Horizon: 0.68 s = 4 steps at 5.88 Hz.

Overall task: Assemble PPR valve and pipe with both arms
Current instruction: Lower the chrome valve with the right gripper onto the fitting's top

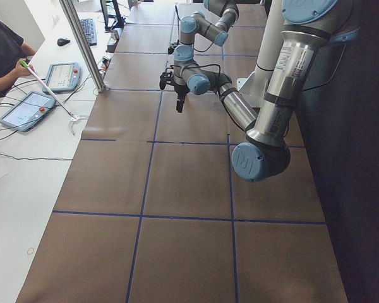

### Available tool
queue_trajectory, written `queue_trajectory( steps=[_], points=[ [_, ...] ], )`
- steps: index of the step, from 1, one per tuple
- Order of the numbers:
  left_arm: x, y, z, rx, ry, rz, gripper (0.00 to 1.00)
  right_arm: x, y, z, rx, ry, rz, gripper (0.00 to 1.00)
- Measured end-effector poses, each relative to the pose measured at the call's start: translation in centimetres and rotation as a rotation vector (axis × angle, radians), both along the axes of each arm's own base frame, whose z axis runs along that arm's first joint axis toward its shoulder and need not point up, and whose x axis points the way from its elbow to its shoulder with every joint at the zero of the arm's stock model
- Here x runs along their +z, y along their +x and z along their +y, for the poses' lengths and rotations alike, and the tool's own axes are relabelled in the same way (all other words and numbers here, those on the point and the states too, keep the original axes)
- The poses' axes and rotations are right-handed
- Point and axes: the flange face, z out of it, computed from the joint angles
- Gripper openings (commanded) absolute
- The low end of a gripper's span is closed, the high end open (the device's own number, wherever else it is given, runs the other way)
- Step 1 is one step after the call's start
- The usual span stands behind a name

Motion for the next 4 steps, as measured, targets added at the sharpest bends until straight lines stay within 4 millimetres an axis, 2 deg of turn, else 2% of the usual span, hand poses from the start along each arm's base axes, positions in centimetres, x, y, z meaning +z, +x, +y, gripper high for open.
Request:
queue_trajectory(
  steps=[4],
  points=[
    [-0.52, -0.29, 0.30, -0.006, 0.002, 0.010, 1.00, 0.17, -0.09, -0.05, -0.007, 0.006, 0.003, 0.00]
  ],
)
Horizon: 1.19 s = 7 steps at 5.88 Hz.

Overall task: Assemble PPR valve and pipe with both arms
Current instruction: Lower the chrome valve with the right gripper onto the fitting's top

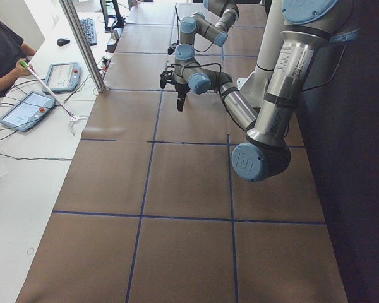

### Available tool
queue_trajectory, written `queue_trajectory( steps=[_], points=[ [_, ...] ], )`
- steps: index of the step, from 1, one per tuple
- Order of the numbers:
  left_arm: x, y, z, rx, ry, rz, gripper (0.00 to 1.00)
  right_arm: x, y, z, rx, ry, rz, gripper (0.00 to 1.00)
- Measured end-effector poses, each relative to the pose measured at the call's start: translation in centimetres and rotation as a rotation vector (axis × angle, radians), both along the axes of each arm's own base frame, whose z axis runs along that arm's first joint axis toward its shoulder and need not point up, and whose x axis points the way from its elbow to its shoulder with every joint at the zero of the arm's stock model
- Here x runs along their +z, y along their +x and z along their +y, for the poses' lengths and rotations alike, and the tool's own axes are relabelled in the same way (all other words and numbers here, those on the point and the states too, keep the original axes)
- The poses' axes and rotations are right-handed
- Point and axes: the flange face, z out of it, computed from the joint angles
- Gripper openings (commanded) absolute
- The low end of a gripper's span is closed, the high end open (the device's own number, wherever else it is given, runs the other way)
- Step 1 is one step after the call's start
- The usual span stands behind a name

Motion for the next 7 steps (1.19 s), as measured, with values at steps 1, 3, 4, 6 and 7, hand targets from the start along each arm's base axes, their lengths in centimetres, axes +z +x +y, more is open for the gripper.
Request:
queue_trajectory(
  steps=[1, 3, 4, 6, 7],
  points=[
    [-0.11, -0.05, 0.05, 0.000, 0.001, 0.002, 1.00, 0.00, -0.02, -0.01, -0.001, 0.001, 0.000, 0.00],
    [-0.29, -0.13, 0.14, -0.001, 0.002, 0.005, 1.00, -0.01, -0.05, -0.05, -0.001, 0.002, 0.000, 0.00],
    [-0.35, -0.18, 0.19, -0.001, 0.003, 0.007, 1.00, -0.04, -0.04, -0.09, -0.001, 0.002, 0.000, 0.00],
    [-0.55, -0.28, 0.30, -0.001, 0.006, 0.010, 1.00, -0.17, 0.03, -0.10, -0.001, 0.004, -0.003, 0.00],
    [-0.64, -0.33, 0.35, -0.002, 0.006, 0.011, 1.00, -0.26, 0.06, -0.09, -0.001, 0.004, -0.004, 0.00]
  ],
)
